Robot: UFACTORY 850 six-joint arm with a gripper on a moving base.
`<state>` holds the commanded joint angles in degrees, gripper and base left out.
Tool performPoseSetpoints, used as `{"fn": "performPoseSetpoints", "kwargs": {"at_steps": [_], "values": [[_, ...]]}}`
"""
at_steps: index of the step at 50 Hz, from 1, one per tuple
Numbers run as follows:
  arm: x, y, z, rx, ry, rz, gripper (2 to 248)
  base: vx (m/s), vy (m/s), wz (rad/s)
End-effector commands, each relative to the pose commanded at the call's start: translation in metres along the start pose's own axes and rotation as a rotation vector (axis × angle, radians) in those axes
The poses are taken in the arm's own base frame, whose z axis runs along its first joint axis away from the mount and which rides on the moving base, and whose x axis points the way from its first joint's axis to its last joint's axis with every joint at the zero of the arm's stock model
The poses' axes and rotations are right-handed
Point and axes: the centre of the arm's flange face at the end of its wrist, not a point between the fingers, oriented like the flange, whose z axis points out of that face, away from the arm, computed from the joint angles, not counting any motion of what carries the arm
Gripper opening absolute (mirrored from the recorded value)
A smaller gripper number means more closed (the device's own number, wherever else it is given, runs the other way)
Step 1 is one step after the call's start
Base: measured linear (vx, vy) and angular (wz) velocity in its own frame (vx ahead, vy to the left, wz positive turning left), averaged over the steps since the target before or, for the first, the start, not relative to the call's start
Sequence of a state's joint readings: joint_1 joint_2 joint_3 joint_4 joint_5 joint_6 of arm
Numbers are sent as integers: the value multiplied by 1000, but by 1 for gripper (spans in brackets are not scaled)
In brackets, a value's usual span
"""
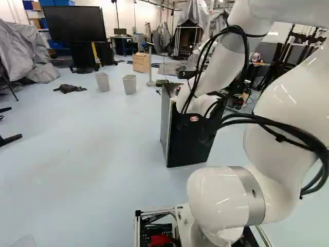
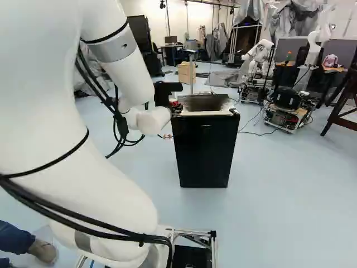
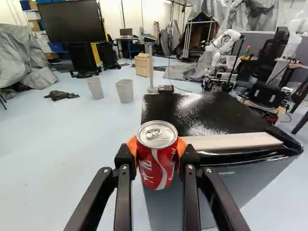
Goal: Grab a drink from the fridge
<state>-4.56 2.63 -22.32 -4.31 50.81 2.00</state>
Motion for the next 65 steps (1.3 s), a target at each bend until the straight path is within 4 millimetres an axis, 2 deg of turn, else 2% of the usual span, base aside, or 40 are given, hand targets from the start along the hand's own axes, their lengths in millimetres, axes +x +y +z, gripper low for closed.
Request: {"fn": "performPoseSetpoints", "kwargs": {"at_steps": [16,32,48,65], "values": [[-25,-11,-40,7,-32,-2,98,0,0,0],[-46,-18,-69,13,-56,-4,98,0,0,0],[-61,-21,-89,16,-73,-6,98,0,0,0],[-69,-23,-99,18,-81,-8,98,0,0,0]]}}
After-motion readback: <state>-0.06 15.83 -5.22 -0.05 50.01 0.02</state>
